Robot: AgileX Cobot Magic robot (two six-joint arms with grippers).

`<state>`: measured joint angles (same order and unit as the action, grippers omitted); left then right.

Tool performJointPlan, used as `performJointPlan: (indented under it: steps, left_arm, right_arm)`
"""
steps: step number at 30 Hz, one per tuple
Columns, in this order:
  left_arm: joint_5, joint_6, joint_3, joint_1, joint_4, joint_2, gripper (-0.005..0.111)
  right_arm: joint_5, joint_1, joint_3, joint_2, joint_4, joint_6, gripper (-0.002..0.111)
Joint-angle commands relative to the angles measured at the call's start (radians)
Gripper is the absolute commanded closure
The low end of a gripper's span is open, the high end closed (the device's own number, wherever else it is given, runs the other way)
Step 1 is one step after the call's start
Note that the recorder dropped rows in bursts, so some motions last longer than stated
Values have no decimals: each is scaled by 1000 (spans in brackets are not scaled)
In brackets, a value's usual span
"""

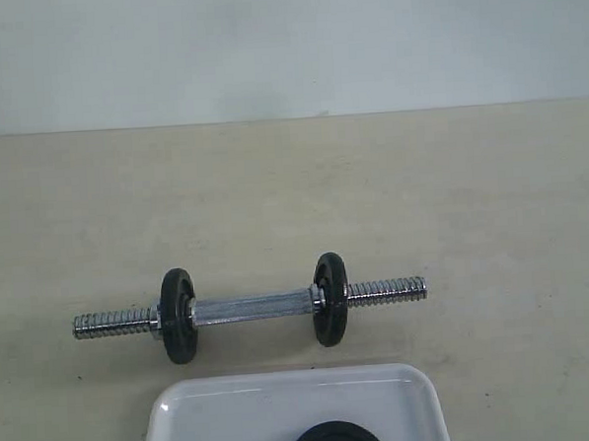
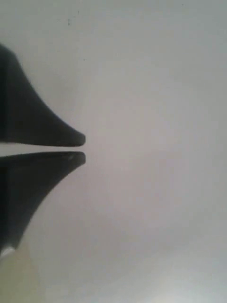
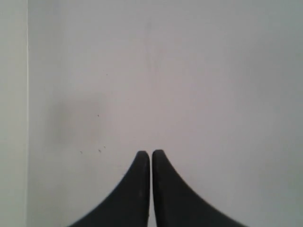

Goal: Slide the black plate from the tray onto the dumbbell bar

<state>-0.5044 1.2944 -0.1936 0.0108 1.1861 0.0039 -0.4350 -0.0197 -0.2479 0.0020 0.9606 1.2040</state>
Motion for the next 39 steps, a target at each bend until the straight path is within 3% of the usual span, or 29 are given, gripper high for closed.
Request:
performJointPlan:
  steps: [1, 4, 9, 12, 16, 22, 26, 31, 35, 39]
  left_arm:
    - [-3, 307, -156, 5, 541, 92, 102]
    - [-99, 370, -230, 0, 558, 205, 102]
    - [-254, 357, -339, 0, 558, 450, 102]
    - [-252, 298, -399, 0, 558, 591, 102]
    - [-137, 281, -470, 0, 558, 734, 102]
    - [40, 423, -567, 0, 558, 898, 102]
    - [129, 290, -598, 0, 558, 953, 102]
    - [379, 199, -598, 0, 558, 963, 102]
    - [391, 199, -583, 0, 558, 942, 102]
    - [375, 204, -523, 0, 558, 868, 102]
  right_arm:
    - [117, -3, -164, 56, 458, 344, 107]
    - [10, -3, -269, 136, 770, 557, 107]
    - [-198, 4, -362, 318, 784, 734, 107]
    - [-287, 4, -371, 421, 784, 752, 107]
    - [-291, 4, -371, 548, 784, 707, 107]
    - [50, 4, -371, 697, 784, 545, 107]
    - [348, 4, -371, 747, 784, 445, 107]
    - [544, 4, -371, 758, 784, 314, 107]
    - [620, 1, -371, 735, 762, 228, 107]
    - [716, 1, -371, 684, 571, 11, 107]
